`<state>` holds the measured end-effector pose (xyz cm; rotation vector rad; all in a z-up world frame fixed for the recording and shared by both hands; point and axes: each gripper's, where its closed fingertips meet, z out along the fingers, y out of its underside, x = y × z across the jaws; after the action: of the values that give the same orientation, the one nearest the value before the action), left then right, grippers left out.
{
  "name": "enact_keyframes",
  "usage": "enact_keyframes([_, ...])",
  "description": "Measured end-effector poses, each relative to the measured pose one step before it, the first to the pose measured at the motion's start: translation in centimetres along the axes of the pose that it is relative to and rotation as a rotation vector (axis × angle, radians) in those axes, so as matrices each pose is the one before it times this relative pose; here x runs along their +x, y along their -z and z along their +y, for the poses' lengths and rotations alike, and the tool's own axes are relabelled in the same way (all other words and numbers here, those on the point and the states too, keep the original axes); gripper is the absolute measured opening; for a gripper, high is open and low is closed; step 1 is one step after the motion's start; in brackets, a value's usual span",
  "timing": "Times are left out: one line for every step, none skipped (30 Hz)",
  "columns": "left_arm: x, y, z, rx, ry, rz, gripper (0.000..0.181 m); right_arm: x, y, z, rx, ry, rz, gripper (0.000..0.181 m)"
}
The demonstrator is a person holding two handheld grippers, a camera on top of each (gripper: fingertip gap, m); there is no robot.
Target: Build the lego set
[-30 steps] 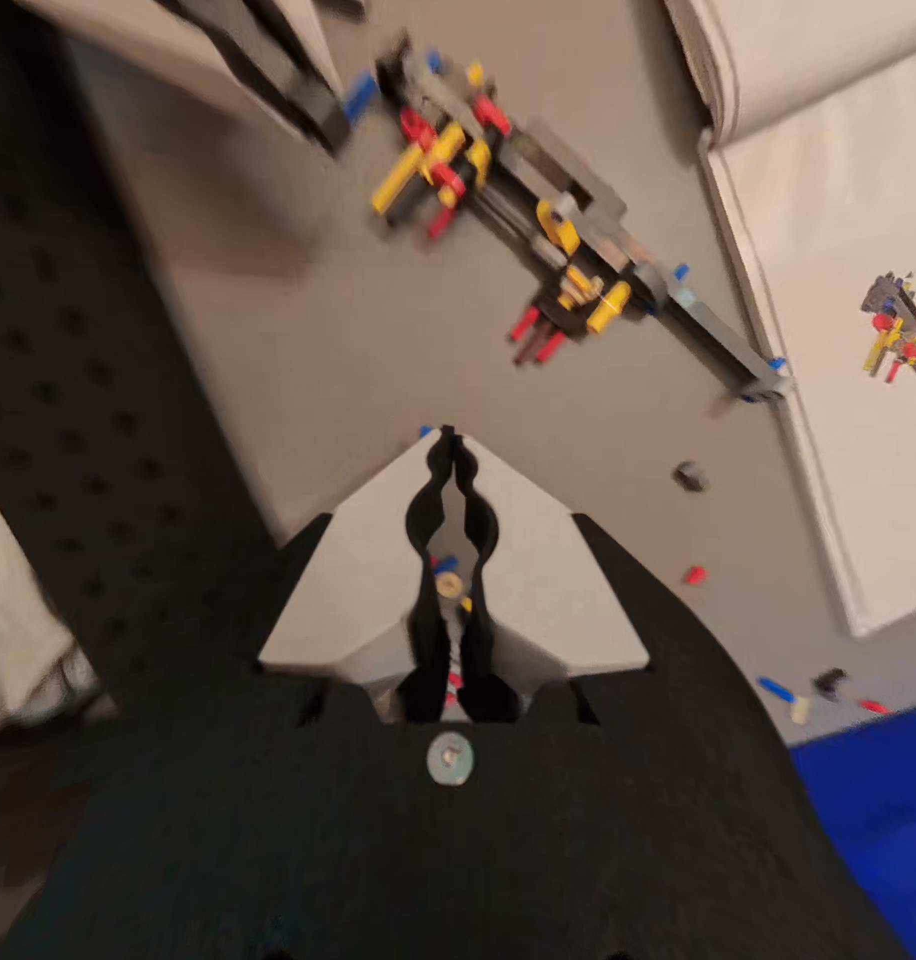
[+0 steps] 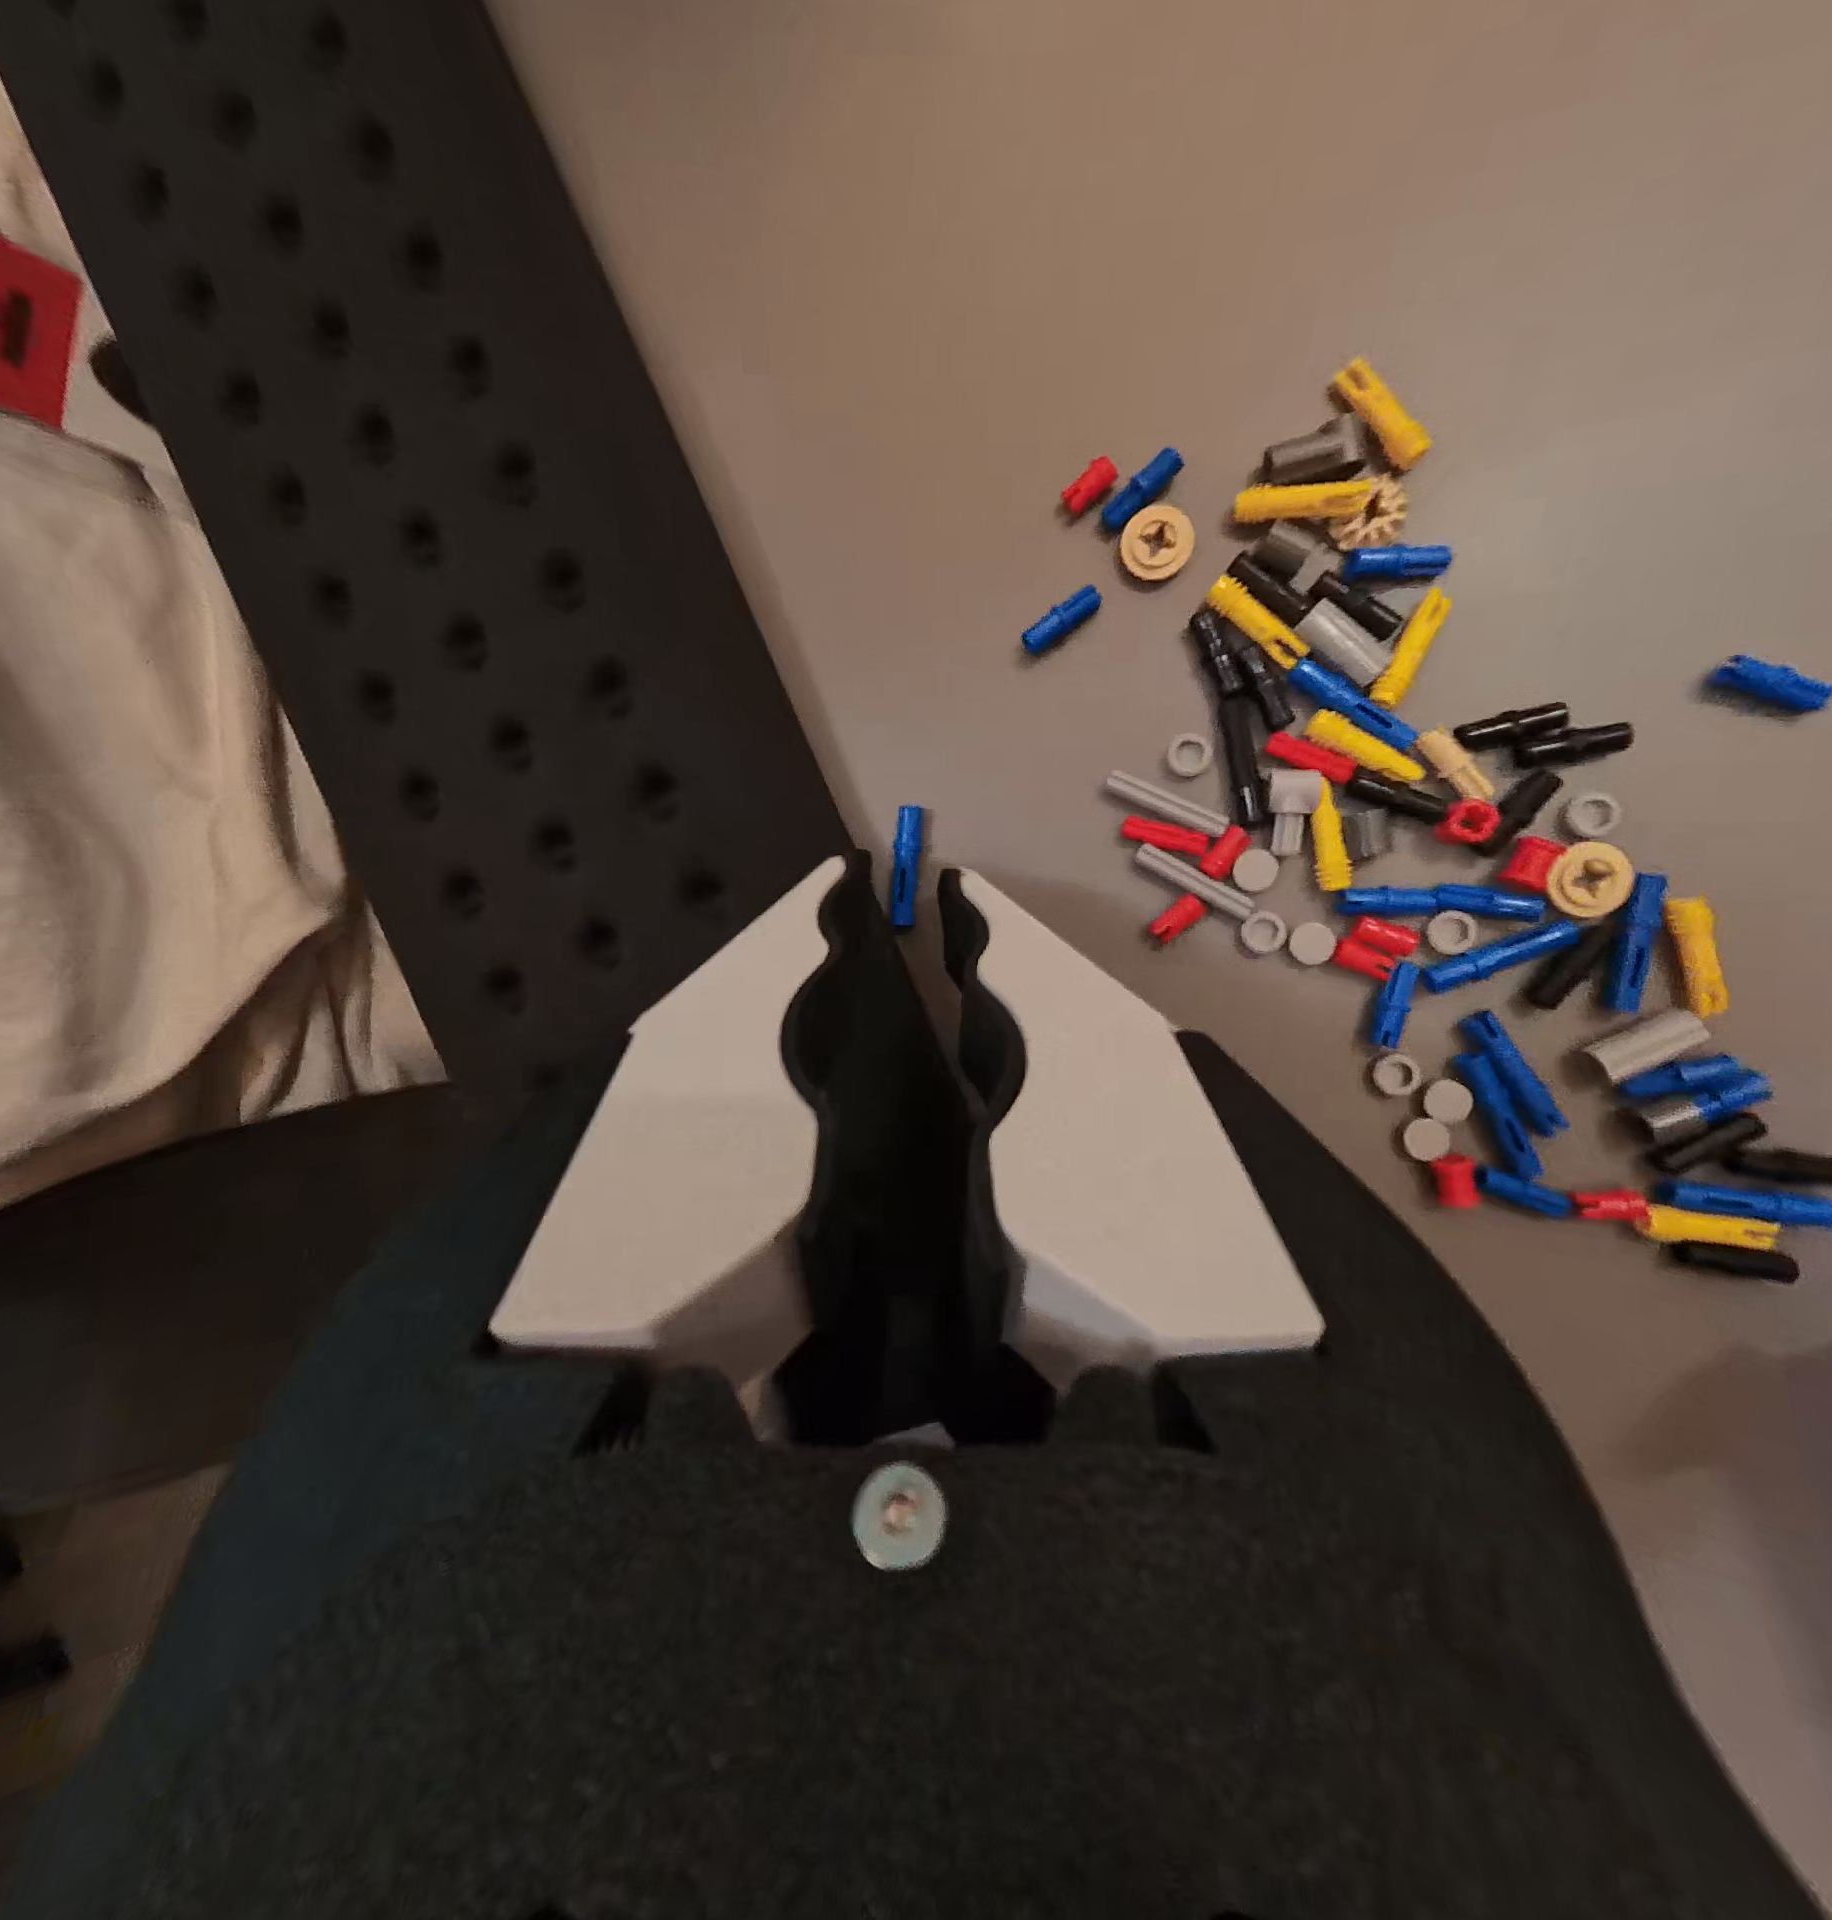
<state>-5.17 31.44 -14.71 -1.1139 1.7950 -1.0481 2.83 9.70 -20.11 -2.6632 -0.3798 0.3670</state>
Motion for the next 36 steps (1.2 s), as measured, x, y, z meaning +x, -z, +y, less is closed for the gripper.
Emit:
enact_keyframes([0.023, -0.039, -0.022, 0.0000, 0.0023, 0.0025, 0.007, 0.046, -0.223, 0.157, -0.0412, 0.0113, -0.0150, 0.012])
enact_keyframes([0.028, -0.051, 0.061, -0.0038, -0.0014, 0.0010, 0.007, 0.071, -0.136, -0.113, -0.0265, 0.0185, -0.0063, 0.012])
enact_keyframes([0.012, -0.025, 0.081, -0.0048, -0.0059, -0.0023, 0.007, 0.097, -0.177, 0.104, -0.0403, 0.0188, 0.0039, 0.012])
enact_keyframes([0.011, 0.017, 0.063, -0.0025, -0.0080, -0.0043, 0.007, 0.152, -0.210, 0.244, -0.0486, 0.0202, 0.0160, 0.011])
enact_keyframes([-0.001, 0.026, 0.027, -0.0004, -0.0070, -0.0037, 0.007, 0.040, -0.116, -0.108, -0.0240, 0.0262, 0.0173, 0.009])
enact_keyframes([-0.008, 0.018, -0.034, 0.0018, -0.0036, -0.0022, 0.007, 0.010, -0.069, -0.083, -0.0211, 0.0192, 0.0214, 0.008])
enact_keyframes([0.033, 0.004, -0.039, 0.0015, 0.0005, 0.0015, 0.007, 0.028, -0.025, 0.013, -0.0217, 0.0126, 0.0237, 0.007])
enact_keyframes([0.052, -0.034, 0.037, -0.0022, 0.0023, 0.0041, 0.007, 0.083, -0.019, 0.027, -0.0189, 0.0090, 0.0268, 0.006])
enact_keyframes([0.045, -0.053, 0.081, -0.0054, 0.0008, 0.0029, 0.007, 0.123, -0.025, -0.012, -0.0124, 0.0078, 0.0278, 0.004])
enact_keyframes([0.050, -0.047, 0.042, -0.0037, -0.0028, 0.0012, 0.007, 0.029, -0.022, -0.061, -0.0026, 0.0030, 0.0199, 0.003])
enact_keyframes([0.089, -0.003, -0.034, 0.0011, -0.0049, 0.0022, 0.007, 0.040, -0.020, -0.118, 0.0061, -0.0077, 0.0177, 0.003])
enact_keyframes([0.115, 0.006, -0.080, 0.0035, -0.0039, 0.0034, 0.007, 0.110, -0.025, -0.164, 0.0136, -0.0132, 0.0165, 0.003])
enact_keyframes([0.103, 0.021, -0.084, 0.0038, -0.0024, 0.0029, 0.007, 0.041, -0.062, -0.304, 0.0306, -0.0109, 0.0107, 0.003])
enact_keyframes([0.049, -0.003, -0.063, 0.0030, 0.0000, 0.0014, 0.007, -0.097, 0.015, -0.685, 0.0611, -0.0104, 0.0015, 0.003])
enact_keyframes([0.055, -0.006, -0.079, 0.0031, 0.0036, 0.0028, 0.007, -0.017, 0.270, -1.512, 0.1077, -0.0268, -0.0003, 0.003])
enact_keyframes([0.073, 0.027, -0.156, 0.0075, 0.0086, 0.0061, 0.007, -0.045, 0.439, -2.352, 0.1426, -0.0445, -0.0098, 0.003])
enact_keyframes([0.081, 0.052, -0.330, 0.0166, 0.0179, 0.0090, 0.007, -0.487, 0.383, -3.088, 0.1728, -0.0422, -0.0271, 0.003])
enact_keyframes([0.103, 0.068, -0.456, 0.0231, 0.0300, 0.0154, 0.007, -1.017, 0.011, -3.362, 0.1794, -0.0304, -0.0452, 0.002])
enact_keyframes([0.180, 0.075, -0.471, 0.0242, 0.0396, 0.0243, 0.007, -1.024, -0.633, -3.057, 0.1610, -0.0034, -0.0302, 0.002])
enact_keyframes([0.247, 0.089, -0.456, 0.0239, 0.0442, 0.0301, 0.007, -0.458, -1.143, -2.187, 0.1178, 0.0105, 0.0109, 0.002])
enact_keyframes([0.229, 0.098, -0.444, 0.0234, 0.0435, 0.0288, 0.007, -0.401, -1.300, -1.383, 0.0751, 0.0034, 0.0086, 0.003])
enact_keyframes([0.215, 0.139, -0.457, 0.0252, 0.0372, 0.0246, 0.007, -0.410, -1.358, -0.782, 0.0469, -0.0092, -0.0044, 0.002])
enact_keyframes([0.263, 0.147, -0.399, 0.0222, 0.0240, 0.0237, 0.007, -0.033, -1.290, -0.002, 0.0055, -0.0121, 0.0081, 0.003])
enact_keyframes([0.222, 0.116, -0.246, 0.0141, 0.0099, 0.0149, 0.007, 0.434, -1.063, 0.427, -0.0181, 0.0039, 0.0344, 0.003])
enact_keyframes([0.023, 0.098, -0.161, 0.0097, 0.0023, 0.0002, 0.007, 0.292, -0.864, 0.382, -0.0101, 0.0097, 0.0261, 0.003])
enact_keyframes([-0.034, 0.069, -0.108, 0.0064, 0.0016, -0.0025, 0.007, -0.472, -0.690, 0.369, -0.0147, 0.0102, -0.0222, 0.003])
enact_keyframes([0.025, 0.017, 0.003, 0.0005, 0.0041, 0.0030, 0.007, -0.467, -0.565, 0.319, -0.0182, 0.0034, -0.0184, 0.003])
enact_keyframes([-0.115, -0.006, 0.076, -0.0043, 0.0034, -0.0047, 0.007, -0.175, -0.454, 0.324, -0.0199, 0.0182, 0.0050, 0.003])
enact_keyframes([-0.074, 0.013, 0.065, -0.0036, -0.0009, -0.0027, 0.007, -0.138, -0.366, 0.361, -0.0229, 0.0306, 0.0076, 0.003])
enact_keyframes([0.250, 0.006, -0.001, -0.0003, -0.0007, 0.0150, 0.007, -0.033, -0.274, 0.175, -0.0124, 0.0206, 0.0110, 0.003])
enact_keyframes([0.161, -0.048, 0.036, -0.0019, -0.0027, 0.0047, 0.007, 0.072, -0.152, -0.141, 0.0053, 0.0083, 0.0138, 0.003])
enact_keyframes([-0.152, -0.043, 0.133, -0.0093, -0.0174, -0.0157, 0.007, 0.020, -0.060, -0.351, 0.0183, -0.0076, 0.0053, 0.003])
enact_keyframes([-0.295, 0.094, -0.059, 0.0020, -0.0151, -0.0227, 0.007, 0.092, -0.091, -0.033, 0.0005, -0.0146, 0.0007, 0.003])
enact_keyframes([-0.410, 0.200, -0.259, 0.0154, 0.0027, -0.0209, 0.007, 0.132, -0.034, -0.023, 0.0017, -0.0162, -0.0001, 0.003])
enact_keyframes([-0.634, 0.268, -0.302, 0.0190, 0.0201, -0.0238, 0.007, 0.193, 0.109, -0.191, 0.0158, -0.0081, 0.0083, 0.003])
enact_keyframes([-0.514, 0.228, -0.165, 0.0106, 0.0256, -0.0096, 0.007, 0.095, 0.159, -0.200, 0.0151, -0.0053, 0.0030, 0.003])
